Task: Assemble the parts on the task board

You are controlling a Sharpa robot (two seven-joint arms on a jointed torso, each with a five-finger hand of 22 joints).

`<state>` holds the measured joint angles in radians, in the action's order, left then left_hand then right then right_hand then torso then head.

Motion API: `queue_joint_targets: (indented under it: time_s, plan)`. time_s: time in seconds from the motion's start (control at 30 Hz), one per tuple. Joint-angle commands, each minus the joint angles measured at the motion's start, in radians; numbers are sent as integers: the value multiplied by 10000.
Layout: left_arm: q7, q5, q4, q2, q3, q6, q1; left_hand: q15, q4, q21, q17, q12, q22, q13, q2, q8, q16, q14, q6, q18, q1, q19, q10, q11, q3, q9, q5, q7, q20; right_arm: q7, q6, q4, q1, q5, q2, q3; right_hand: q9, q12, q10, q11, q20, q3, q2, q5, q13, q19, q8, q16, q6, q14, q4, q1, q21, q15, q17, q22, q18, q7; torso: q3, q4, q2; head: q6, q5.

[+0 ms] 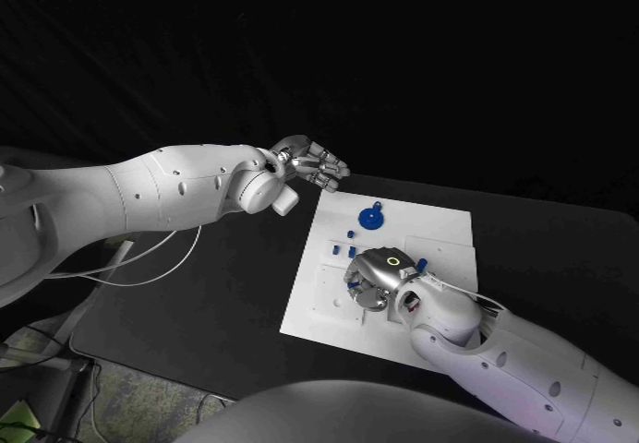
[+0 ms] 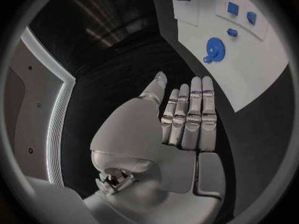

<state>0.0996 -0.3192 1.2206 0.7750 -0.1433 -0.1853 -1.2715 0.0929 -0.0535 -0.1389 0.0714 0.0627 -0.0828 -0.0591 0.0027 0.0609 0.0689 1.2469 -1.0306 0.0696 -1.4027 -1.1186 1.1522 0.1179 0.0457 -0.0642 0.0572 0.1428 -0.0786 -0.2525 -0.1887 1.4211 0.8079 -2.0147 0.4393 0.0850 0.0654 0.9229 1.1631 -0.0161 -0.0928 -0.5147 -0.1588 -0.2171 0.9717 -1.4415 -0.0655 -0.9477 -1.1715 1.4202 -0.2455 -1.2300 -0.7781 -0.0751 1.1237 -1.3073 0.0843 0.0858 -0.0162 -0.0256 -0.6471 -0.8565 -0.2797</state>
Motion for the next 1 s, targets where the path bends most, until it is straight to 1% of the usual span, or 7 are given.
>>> queue_joint_targets:
  time_s: [0.03, 0.4, 0.5, 0.63, 0.73, 0.83, 1.0]
  plan:
    - [-21, -24, 19, -10, 4, 128, -14, -10, 4, -48, 3, -15, 16, 10, -80, 32, -28, -56, 64, 38, 5, 48, -40, 3, 81, 10, 48, 2, 7, -242, 480, -83, -66, -171, 34, -53, -6, -67, -54, 2, -13, 27, -24, -42, -11, 11, 37, 56, 86, -57, 34, 60, 53, -10, -11, -822, 72, -18, -2, -3, -3, 3, -7]
    - [-65, -52, 14, -5, 1, 151, -14, -10, 4, -48, 3, -15, 16, 10, -80, 32, -28, -56, 64, 38, 5, 48, -40, 3, 81, 10, 48, 2, 7, -282, 478, -101, -67, -183, 52, -53, -2, -55, -41, 3, -11, -19, -4, -50, -24, -21, 31, 40, 98, -47, 47, 41, 53, -10, -12, -832, 75, -13, 0, 1, -2, 2, 1]
    - [-82, -64, 15, -3, 1, 161, -14, -13, 5, -53, 3, -16, 15, 10, -79, 32, -27, -56, 61, 40, -18, 50, -40, 1, 110, 10, 67, 0, 9, -299, 496, -102, -67, -188, 53, -53, 10, -9, -5, -12, -17, -19, 0, -46, 5, -34, 25, 17, 10, -37, 60, 48, 26, -19, 1, -841, 71, -36, 0, 1, -2, 2, 1]
    - [-99, -78, 17, -1, 0, 167, -14, -13, 5, -53, 3, -16, 15, 10, -79, 32, -27, -56, 61, 40, -18, 50, -40, 1, 110, 10, 67, 0, 9, -320, 461, -119, -68, -210, 51, -52, 48, 84, 115, -62, -53, -147, 92, -2, 75, -75, 28, -77, -270, -2, 74, 37, -118, -59, 64, -878, 44, -102, 2, -1, -1, 11, 2]
    - [-106, -90, 22, 3, -1, 163, -14, -13, 6, -57, 3, -16, 14, 10, -79, 33, -26, -56, 55, 40, -21, 55, -41, 2, 135, 10, 84, -1, 9, -304, 312, -134, -69, -188, 59, -52, 63, 170, 245, -98, -94, -548, 168, 171, 171, -109, 25, -142, -426, 32, 59, 83, -302, -93, 115, -913, 16, -134, 2, -1, -1, 11, 2]
    - [-105, -141, 25, 10, -2, 155, -14, -13, 6, -57, 3, -16, 14, 10, -79, 33, -26, -56, 55, 40, -21, 55, -41, 2, 135, 10, 84, -1, 9, -281, 142, -134, -70, -147, 71, -52, 86, 189, 321, -122, -114, -757, 265, 654, 201, -140, 23, -203, -543, 77, 140, 116, -421, -113, 157, -931, -5, -161, 2, -1, -1, 11, 2]
    - [-106, -199, 29, 18, -2, 150, -14, -14, -2, -59, 2, -17, 13, 10, -78, 34, -27, -57, 50, 41, -36, 56, -42, 0, 155, 9, 101, -5, 12, -240, -146, -109, -72, -81, 99, -51, 114, 182, 390, -140, -135, -885, 207, 650, 237, -164, 18, -248, -607, 106, 187, 127, -528, -130, 206, -945, -15, -178, 1, 1, -3, 20, 6]
